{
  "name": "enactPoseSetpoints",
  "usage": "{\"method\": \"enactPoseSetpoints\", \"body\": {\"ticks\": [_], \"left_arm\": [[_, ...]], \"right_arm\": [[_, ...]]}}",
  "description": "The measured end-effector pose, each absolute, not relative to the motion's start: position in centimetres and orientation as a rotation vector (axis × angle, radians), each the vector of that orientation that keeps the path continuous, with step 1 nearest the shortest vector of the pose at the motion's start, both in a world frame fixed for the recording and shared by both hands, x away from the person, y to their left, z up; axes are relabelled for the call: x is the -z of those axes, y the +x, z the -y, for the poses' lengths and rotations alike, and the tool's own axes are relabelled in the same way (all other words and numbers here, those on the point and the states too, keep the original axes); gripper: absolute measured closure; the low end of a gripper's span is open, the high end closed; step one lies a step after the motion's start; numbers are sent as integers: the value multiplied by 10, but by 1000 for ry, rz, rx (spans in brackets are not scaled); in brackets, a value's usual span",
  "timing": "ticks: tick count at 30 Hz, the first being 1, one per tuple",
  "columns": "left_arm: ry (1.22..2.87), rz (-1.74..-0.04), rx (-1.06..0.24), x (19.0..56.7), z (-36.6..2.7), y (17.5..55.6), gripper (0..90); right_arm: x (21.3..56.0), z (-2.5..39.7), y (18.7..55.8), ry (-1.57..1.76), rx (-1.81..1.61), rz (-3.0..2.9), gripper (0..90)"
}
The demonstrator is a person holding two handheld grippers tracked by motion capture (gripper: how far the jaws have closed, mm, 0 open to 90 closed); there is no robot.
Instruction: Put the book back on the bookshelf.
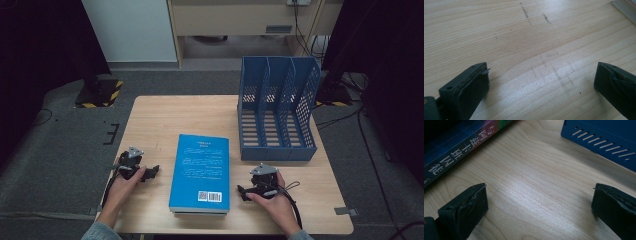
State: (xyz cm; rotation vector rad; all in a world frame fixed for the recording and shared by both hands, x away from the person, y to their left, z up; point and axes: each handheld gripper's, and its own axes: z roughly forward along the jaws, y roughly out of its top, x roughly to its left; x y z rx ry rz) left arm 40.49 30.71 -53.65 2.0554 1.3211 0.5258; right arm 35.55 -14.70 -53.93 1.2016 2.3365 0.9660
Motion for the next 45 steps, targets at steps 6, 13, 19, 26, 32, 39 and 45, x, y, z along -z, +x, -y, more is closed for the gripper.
{"method": "enactPoseSetpoints", "body": {"ticks": [6, 13, 19, 26, 32, 39, 45], "left_arm": [[2074, -1304, -501, 535, -306, 403, 0], [1960, -1294, -358, 519, -316, 390, 39], [1925, -1205, -371, 491, -307, 367, 37], [1926, -1113, -390, 467, -288, 353, 37], [1936, -1049, -316, 440, -266, 351, 42], [1983, -1007, -240, 435, -242, 357, 41], [2032, -980, -209, 443, -220, 359, 49]], "right_arm": [[539, 147, 355, 1208, -965, -2338, 10], [531, 149, 347, 1200, -987, -2373, 63], [493, 142, 331, 1110, -1099, -2366, 88], [455, 133, 320, 1009, -1173, -2412, 100], [434, 120, 328, 967, -1222, -2452, 91], [437, 99, 347, 966, -1193, -2543, 69], [442, 91, 359, 969, -1206, -2584, 49]]}}
